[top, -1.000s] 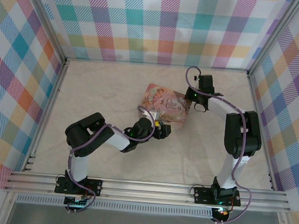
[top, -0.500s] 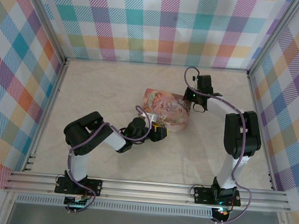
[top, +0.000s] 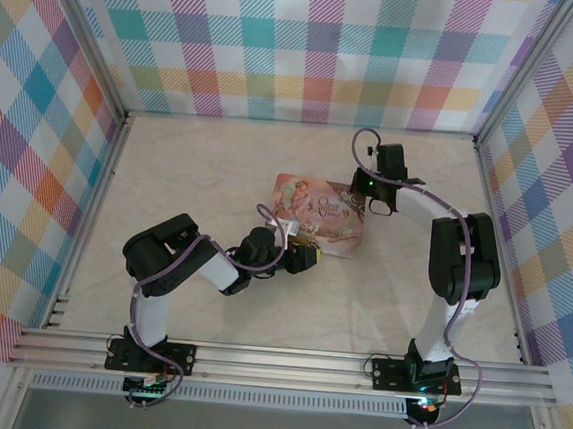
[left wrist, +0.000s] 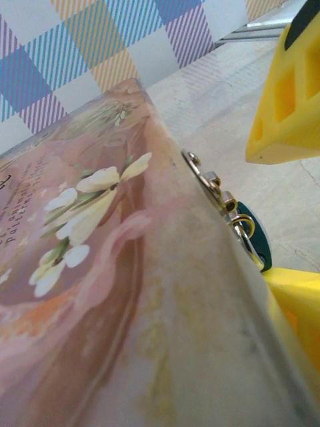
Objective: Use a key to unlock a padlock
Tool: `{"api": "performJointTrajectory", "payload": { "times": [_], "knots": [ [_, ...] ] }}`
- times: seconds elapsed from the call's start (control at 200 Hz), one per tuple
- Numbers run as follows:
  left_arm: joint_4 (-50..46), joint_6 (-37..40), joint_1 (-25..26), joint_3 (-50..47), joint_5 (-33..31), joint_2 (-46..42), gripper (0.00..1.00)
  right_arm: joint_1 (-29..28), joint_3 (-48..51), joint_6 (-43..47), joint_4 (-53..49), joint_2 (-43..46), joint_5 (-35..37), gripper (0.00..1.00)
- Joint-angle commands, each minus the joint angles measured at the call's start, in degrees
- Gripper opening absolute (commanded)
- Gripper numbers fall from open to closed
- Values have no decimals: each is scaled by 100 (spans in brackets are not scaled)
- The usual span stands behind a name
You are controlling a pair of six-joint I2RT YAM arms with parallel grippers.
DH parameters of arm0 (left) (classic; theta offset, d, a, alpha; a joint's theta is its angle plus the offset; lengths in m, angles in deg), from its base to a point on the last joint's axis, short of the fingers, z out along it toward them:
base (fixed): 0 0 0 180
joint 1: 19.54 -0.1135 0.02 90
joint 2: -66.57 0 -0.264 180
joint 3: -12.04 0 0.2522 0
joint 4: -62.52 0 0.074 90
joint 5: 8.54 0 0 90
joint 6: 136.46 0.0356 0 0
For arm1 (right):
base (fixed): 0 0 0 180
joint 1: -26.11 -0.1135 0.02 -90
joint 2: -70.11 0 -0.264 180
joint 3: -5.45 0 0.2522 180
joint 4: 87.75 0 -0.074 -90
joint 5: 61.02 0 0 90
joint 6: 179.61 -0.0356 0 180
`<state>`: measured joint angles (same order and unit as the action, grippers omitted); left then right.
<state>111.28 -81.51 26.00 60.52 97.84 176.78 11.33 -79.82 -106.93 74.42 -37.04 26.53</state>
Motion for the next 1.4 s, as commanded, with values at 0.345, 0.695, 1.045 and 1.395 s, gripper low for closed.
{"api": "performJointTrajectory", "payload": {
  "times": [0.345, 0.695, 1.045, 1.395],
  "knots": [
    [447, 8, -6, -281, -552, -225, 66, -176, 177, 2, -590, 286, -212, 0],
    [279, 162, 7, -184, -671, -158, 74, -156, -125, 63, -855, 573, 10, 0],
    [-179, 268, 47, 30, -1221, 32, 77, -163, 5, -11, -826, 610, -30, 0],
    [-416, 465, 33, -117, -997, -442, 76, 45, -163, -52, -1451, 1030, 722, 0]
  ]
}}
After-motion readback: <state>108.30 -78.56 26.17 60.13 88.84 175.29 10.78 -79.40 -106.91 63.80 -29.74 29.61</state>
